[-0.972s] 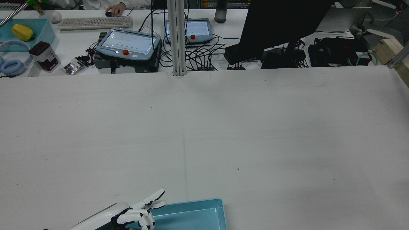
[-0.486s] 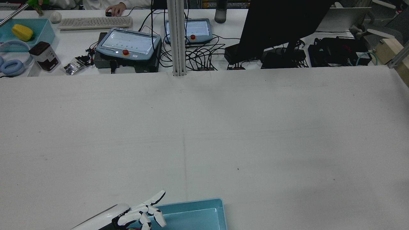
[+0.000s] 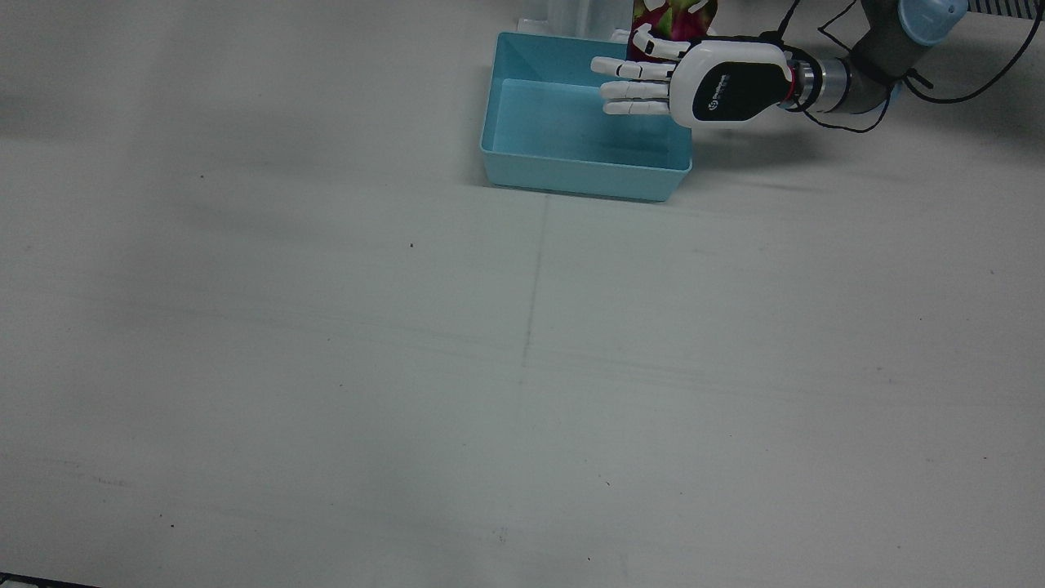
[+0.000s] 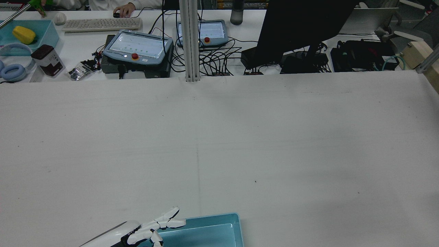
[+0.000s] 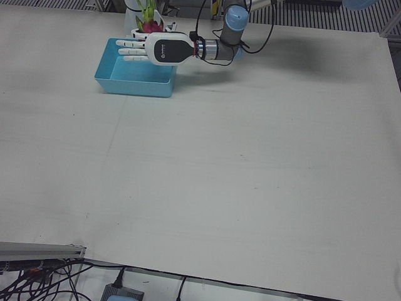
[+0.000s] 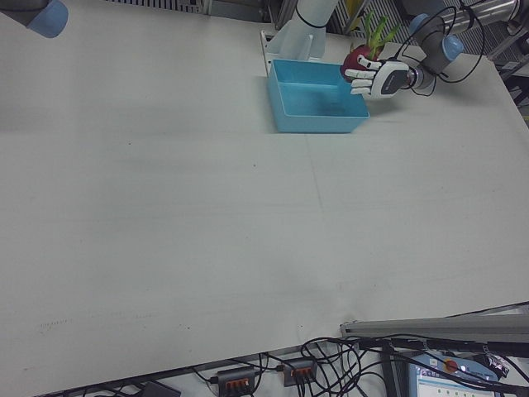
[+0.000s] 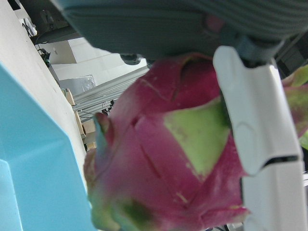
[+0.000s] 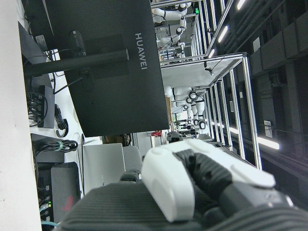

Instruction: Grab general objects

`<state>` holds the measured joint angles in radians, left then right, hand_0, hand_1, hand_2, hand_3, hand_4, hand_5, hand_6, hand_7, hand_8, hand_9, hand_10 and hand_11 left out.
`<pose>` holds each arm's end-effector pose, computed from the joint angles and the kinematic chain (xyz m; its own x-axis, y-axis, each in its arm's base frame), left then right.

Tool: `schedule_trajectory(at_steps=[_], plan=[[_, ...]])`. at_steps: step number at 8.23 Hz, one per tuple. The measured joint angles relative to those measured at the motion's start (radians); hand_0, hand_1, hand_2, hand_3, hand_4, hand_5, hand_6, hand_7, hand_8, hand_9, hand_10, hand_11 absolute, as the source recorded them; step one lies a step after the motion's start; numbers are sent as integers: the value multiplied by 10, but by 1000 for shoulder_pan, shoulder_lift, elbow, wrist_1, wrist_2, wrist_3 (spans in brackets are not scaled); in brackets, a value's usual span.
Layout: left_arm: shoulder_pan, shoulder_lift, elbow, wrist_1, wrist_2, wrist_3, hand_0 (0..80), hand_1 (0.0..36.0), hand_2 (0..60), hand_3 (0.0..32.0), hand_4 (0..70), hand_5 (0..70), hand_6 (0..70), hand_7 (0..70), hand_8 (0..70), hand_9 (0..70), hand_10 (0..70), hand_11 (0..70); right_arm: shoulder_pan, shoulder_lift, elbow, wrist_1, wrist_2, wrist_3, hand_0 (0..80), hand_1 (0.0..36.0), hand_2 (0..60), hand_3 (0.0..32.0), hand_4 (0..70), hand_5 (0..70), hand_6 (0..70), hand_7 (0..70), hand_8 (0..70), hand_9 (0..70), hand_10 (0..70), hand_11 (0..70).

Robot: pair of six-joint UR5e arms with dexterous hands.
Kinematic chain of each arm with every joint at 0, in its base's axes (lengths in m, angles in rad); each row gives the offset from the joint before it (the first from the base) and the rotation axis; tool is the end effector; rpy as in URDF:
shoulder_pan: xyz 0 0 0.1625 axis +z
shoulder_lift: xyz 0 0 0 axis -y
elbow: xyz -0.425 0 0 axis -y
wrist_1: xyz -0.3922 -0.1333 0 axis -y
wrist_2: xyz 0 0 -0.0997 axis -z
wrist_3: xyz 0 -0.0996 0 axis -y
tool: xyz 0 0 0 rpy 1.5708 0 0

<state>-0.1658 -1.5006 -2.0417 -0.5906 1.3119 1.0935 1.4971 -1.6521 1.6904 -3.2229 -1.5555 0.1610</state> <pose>0.4349 -0.2338 0.4075 -0.8698 -0.3047 -0.3880 -0.1146 0.8897 -0.4418 0.1011 -0.4613 0.6750 -0.9859 0.0508 -0.1595 0.1569 -0.0517 -0.9863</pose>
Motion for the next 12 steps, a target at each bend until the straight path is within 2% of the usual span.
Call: schedule_trajectory(at_steps=[1, 2, 3, 4, 5, 6, 7, 8, 9, 10, 11, 12], plan=[[6, 0, 0, 0, 0, -2, 345, 1, 0, 0, 0, 700, 62, 136, 2, 13, 0, 0, 0, 0, 0, 0, 0, 0, 0, 0, 0, 0, 0, 0, 0, 0, 0, 0, 0, 0], [11, 0, -2, 0, 0, -3, 365, 13, 0, 0, 0, 700, 92, 182, 8, 22, 0, 0, 0, 0, 0, 0, 0, 0, 0, 0, 0, 0, 0, 0, 0, 0, 0, 0, 0, 0], [13, -1, -1, 3, 1, 0, 667, 232, 0, 0, 16, 700, 91, 194, 8, 24, 0, 16, 0, 0, 0, 0, 0, 0, 0, 0, 0, 0, 0, 0, 0, 0, 0, 0, 0, 0], [15, -1, 2, -2, 1, 4, 708, 244, 0, 0, 7, 700, 81, 186, 6, 23, 0, 21, 0, 0, 0, 0, 0, 0, 0, 0, 0, 0, 0, 0, 0, 0, 0, 0, 0, 0], [16, -1, 3, -10, 0, 6, 365, 23, 0, 96, 59, 78, 23, 118, 0, 9, 0, 0, 0, 0, 0, 0, 0, 0, 0, 0, 0, 0, 0, 0, 0, 0, 0, 0, 0, 0], [17, -1, 4, -16, 0, 6, 487, 115, 5, 320, 4, 0, 1, 112, 0, 8, 0, 0, 0, 0, 0, 0, 0, 0, 0, 0, 0, 0, 0, 0, 0, 0, 0, 0, 0, 0], [18, -1, 5, -20, -1, 7, 497, 131, 0, 320, 7, 0, 0, 90, 0, 4, 0, 0, 0, 0, 0, 0, 0, 0, 0, 0, 0, 0, 0, 0, 0, 0, 0, 0, 0, 0], [19, -1, 5, -25, -1, 6, 479, 119, 0, 276, 26, 0, 0, 117, 0, 9, 0, 0, 0, 0, 0, 0, 0, 0, 0, 0, 0, 0, 0, 0, 0, 0, 0, 0, 0, 0], [18, 12, 4, -60, -1, 5, 456, 85, 0, 184, 59, 0, 0, 26, 0, 0, 0, 0, 0, 0, 0, 0, 0, 0, 0, 0, 0, 0, 0, 0, 0, 0, 0, 0, 0, 0], [18, 30, 6, -102, -2, 8, 461, 98, 0, 142, 55, 0, 0, 0, 0, 0, 0, 0, 0, 0, 0, 0, 0, 0, 0, 0, 0, 0, 0, 0, 0, 0, 0, 0, 0, 0], [19, 41, 7, -127, -3, 11, 471, 115, 0, 284, 3, 0, 0, 0, 0, 0, 0, 0, 0, 0, 0, 0, 0, 0, 0, 0, 0, 0, 0, 0, 0, 0, 0, 0, 0, 0], [19, 45, 7, -139, -5, 13, 474, 119, 0, 290, 0, 0, 0, 0, 0, 0, 0, 0, 0, 0, 0, 0, 0, 0, 0, 0, 0, 0, 0, 0, 0, 0, 0, 0, 0, 0]])
